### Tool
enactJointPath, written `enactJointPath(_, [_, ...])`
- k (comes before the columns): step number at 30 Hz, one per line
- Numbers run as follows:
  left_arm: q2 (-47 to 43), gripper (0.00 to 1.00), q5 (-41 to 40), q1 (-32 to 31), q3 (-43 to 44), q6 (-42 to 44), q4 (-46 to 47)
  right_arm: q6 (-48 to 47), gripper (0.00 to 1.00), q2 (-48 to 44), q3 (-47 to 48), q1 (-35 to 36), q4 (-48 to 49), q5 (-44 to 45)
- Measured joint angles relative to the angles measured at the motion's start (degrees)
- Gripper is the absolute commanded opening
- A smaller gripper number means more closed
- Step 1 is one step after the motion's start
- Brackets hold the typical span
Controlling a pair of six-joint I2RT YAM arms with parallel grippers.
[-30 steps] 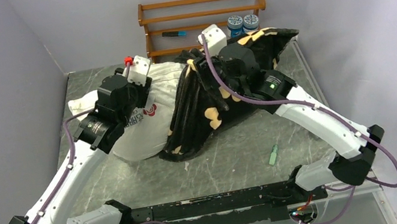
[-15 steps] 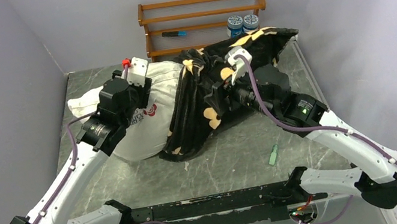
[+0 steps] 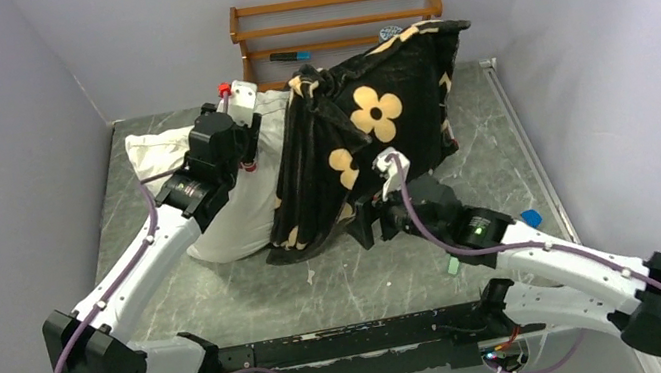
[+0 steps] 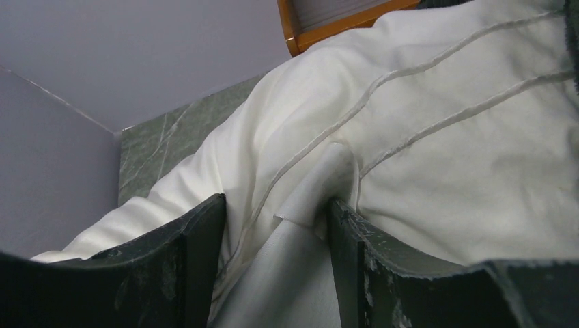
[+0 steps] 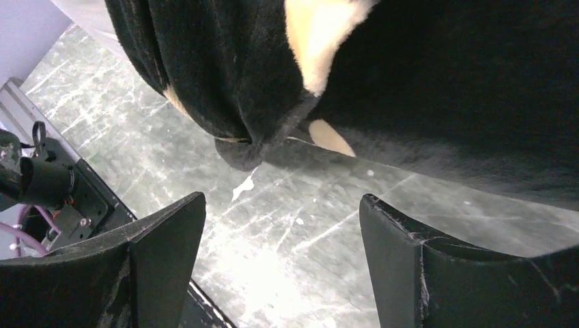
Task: Remove the pillowcase from the pillow
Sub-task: Remove the pillow from the pillowcase.
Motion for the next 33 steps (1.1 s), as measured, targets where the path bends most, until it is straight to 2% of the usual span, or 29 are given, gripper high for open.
enactJointPath(4, [-0.26,0.59,0.22,0.0,-0.04,-0.52,0.04,2.86,0.88,4.83,-4.35,3.63,9.68,2.08])
enactJointPath(10, [-1.38,0.59,0.55,0.0,-1.14,-1.29,0.5,4.22,0.93,14.56,-5.7,7.96,23.76,5.88])
enactJointPath(14, [-2.23,0.59,1.27,-0.02,-1.66,-2.08,0.5,5.05,0.92,20.09,-5.92,8.55,31.21,8.37])
enactJointPath(16, [-2.78,0.59,1.6,-0.02,-2.14,-2.62,0.55,5.42,0.84,23.28,-5.97,8.57,34.6,9.27])
enactJointPath(18, [-3.28,0.61,1.84,-0.02,-2.45,-2.82,0.52,5.51,0.7,25.7,-5.97,8.57,36.7,9.99])
enactJointPath(23, [-5.16,0.66,2.56,-0.04,-2.6,-3.76,-0.39,5.53,0.18,28.72,-5.97,8.66,39.52,10.29])
enactJointPath(25, [-6.14,0.7,2.86,-0.09,-2.6,-3.96,-1.14,5.42,0.02,28.72,-5.97,8.74,40.09,10.12])
enactJointPath(33, [-12.79,0.84,3.72,-0.55,-2.6,-4.98,-6.93,5.25,0.0,27.76,-7.15,8.72,40.35,10.16])
